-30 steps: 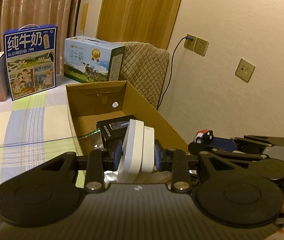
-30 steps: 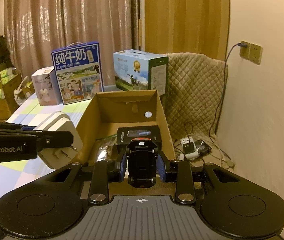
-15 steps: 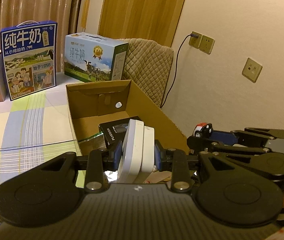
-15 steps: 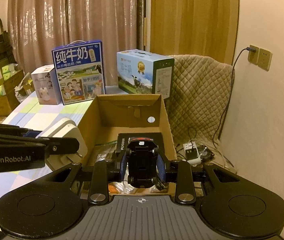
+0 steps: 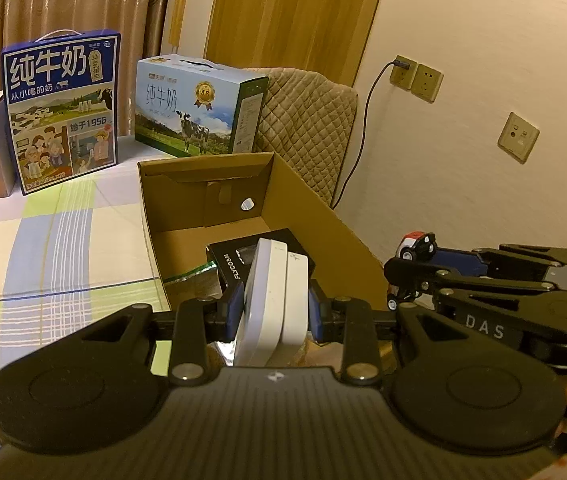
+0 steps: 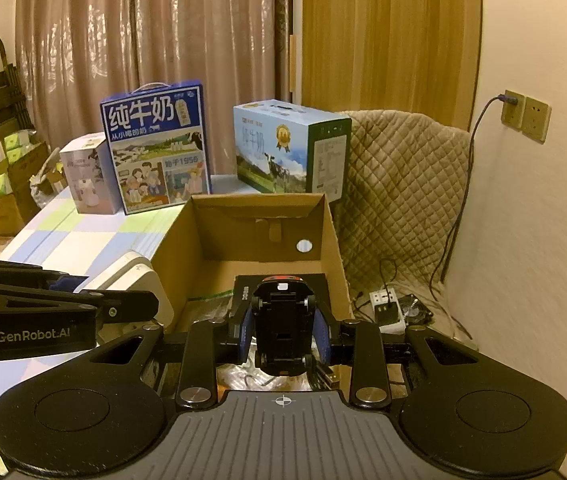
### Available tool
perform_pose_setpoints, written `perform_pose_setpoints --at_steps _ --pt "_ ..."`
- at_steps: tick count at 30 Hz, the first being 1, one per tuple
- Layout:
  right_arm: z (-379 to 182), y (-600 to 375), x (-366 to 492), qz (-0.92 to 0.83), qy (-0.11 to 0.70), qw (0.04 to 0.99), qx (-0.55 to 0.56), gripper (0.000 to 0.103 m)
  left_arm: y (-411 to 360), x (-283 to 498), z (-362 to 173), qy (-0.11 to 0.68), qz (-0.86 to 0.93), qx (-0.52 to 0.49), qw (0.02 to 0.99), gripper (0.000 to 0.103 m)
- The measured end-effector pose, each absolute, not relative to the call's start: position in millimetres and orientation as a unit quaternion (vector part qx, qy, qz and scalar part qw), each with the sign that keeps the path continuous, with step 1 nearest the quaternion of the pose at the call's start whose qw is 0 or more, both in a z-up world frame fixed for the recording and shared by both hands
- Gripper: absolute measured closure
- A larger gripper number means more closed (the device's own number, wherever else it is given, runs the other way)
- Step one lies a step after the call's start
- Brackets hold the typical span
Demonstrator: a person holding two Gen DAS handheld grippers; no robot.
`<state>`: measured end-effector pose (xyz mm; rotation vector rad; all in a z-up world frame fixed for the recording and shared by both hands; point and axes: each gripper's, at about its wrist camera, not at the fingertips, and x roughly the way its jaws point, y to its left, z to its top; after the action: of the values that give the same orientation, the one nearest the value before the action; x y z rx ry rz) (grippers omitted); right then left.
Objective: Organize objects
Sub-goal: 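Open the left tool to drop the plug into the box while the right tool releases the car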
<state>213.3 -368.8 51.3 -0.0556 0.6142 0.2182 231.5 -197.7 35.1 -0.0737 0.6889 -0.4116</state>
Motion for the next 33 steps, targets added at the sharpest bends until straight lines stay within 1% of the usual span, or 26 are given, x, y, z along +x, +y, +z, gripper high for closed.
perform_pose_setpoints --at_steps 13,14,15,19,20,21,23,25,27,33 --pt "47 -372 227 0.104 0.307 0.946 -0.027 0.075 -206 252 22 0.346 -0.197 -0.036 0.917 0.075" --pt "46 -373 227 0.103 0.308 0.945 -0.026 0.075 -206 255 20 0.349 -0.196 -0.034 0.916 0.072" --pt "45 -373 228 0.102 0.309 0.945 -0.025 0.075 -206 257 19 0.35 -0.19 -0.029 0.917 0.066" --pt "43 -376 226 0.102 0.31 0.945 -0.021 0.075 -197 257 18 0.349 -0.178 -0.027 0.92 0.065" --pt "43 -376 226 0.102 0.311 0.945 -0.021 0.075 -194 256 18 0.35 -0.173 -0.025 0.92 0.062" --pt "42 -377 226 0.101 0.312 0.945 -0.019 0.075 -191 255 17 0.351 -0.169 -0.024 0.921 0.057" --pt "41 -377 226 0.102 0.313 0.944 -0.015 0.075 -186 253 16 0.356 -0.162 -0.023 0.92 0.052" --pt "41 -376 225 0.104 0.314 0.944 -0.014 0.075 -183 250 15 0.357 -0.157 -0.02 0.921 0.049" --pt "42 -373 224 0.107 0.314 0.943 -0.012 0.074 -181 247 14 0.358 -0.156 -0.019 0.92 0.042" --pt "48 -364 220 0.116 0.311 0.943 -0.008 0.074 -176 237 10 0.363 -0.152 -0.018 0.919 0.031"
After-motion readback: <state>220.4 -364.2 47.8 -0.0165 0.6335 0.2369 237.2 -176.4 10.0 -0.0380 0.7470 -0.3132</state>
